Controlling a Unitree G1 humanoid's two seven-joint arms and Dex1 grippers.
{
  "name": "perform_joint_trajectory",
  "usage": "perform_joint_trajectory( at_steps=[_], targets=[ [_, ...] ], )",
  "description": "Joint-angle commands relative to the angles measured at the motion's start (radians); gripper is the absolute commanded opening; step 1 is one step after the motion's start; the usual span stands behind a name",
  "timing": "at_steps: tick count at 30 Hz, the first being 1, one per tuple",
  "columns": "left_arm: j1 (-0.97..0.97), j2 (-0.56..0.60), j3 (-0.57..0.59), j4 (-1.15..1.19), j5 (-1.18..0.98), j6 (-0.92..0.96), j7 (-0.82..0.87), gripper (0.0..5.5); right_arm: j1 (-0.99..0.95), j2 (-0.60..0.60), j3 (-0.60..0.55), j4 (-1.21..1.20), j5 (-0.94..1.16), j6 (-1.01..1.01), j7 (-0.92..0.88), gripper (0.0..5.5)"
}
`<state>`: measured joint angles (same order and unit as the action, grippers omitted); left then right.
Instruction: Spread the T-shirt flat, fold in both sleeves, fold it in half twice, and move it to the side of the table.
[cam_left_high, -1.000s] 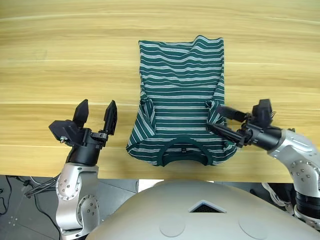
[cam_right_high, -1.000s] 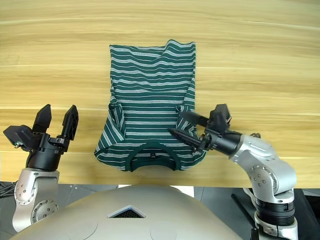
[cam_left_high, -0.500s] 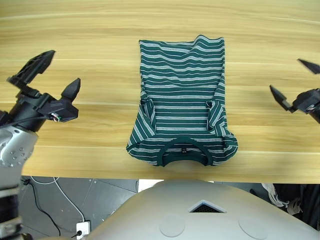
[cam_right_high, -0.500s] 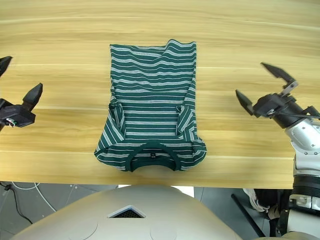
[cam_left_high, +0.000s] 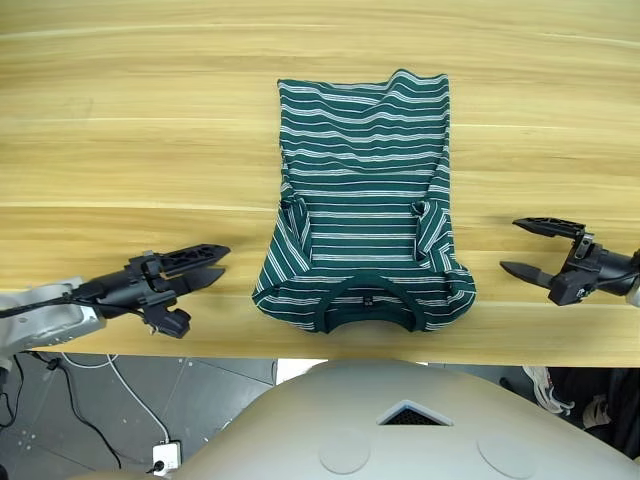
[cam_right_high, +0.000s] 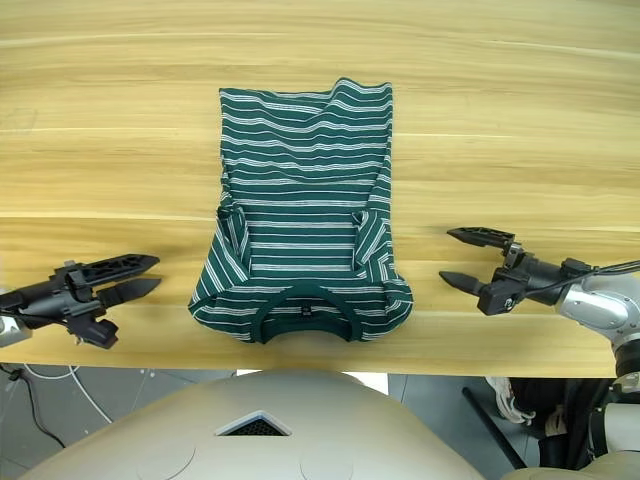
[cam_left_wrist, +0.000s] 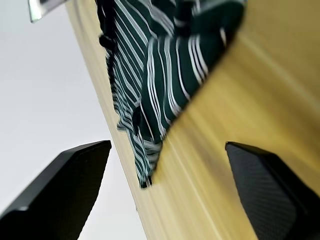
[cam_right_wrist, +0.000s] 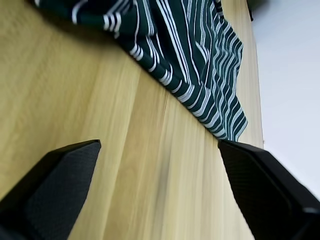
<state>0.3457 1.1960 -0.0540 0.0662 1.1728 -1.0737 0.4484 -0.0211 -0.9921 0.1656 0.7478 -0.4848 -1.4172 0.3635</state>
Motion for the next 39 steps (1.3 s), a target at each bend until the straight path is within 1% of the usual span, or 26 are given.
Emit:
perform_joint_trajectory(
  at_steps=[1,6,12,18,29,31,33,39],
  targets=[
    [0.018,-0.02,-0.032,-0.039,-0.018,0.013,-0.022,4.27,0.006,0.024,0.094,-0.071,0.076,0.015,0.035,4.36],
    [-0.008,-0.053,-0.079,-0.036,-0.022,0.017,-0.035,4.27,0.021,0.015,0.174,-0.132,0.167,0.046,0.069,4.36],
    [-0.029,-0.072,-0.104,-0.019,-0.047,0.021,-0.043,4.27,0.095,-0.009,0.232,-0.287,0.255,0.093,0.105,4.36],
    [-0.046,-0.091,-0.131,-0.03,-0.064,0.026,-0.065,4.27,0.141,-0.015,0.238,-0.357,0.306,0.14,0.131,4.36],
    [-0.051,-0.1,-0.143,-0.012,-0.085,0.032,-0.078,4.27,0.16,0.013,0.215,-0.346,0.303,0.161,0.141,4.36],
    [-0.052,-0.101,-0.144,-0.01,-0.088,0.031,-0.08,4.27,0.157,0.017,0.21,-0.34,0.295,0.157,0.138,4.08],
    [-0.055,-0.102,-0.148,-0.008,-0.091,0.028,-0.085,4.27,0.153,0.022,0.207,-0.33,0.284,0.155,0.137,3.64],
    [-0.05,-0.104,-0.155,-0.016,-0.102,0.023,-0.105,3.31,0.146,0.035,0.203,-0.315,0.264,0.148,0.136,2.61]
  ],
)
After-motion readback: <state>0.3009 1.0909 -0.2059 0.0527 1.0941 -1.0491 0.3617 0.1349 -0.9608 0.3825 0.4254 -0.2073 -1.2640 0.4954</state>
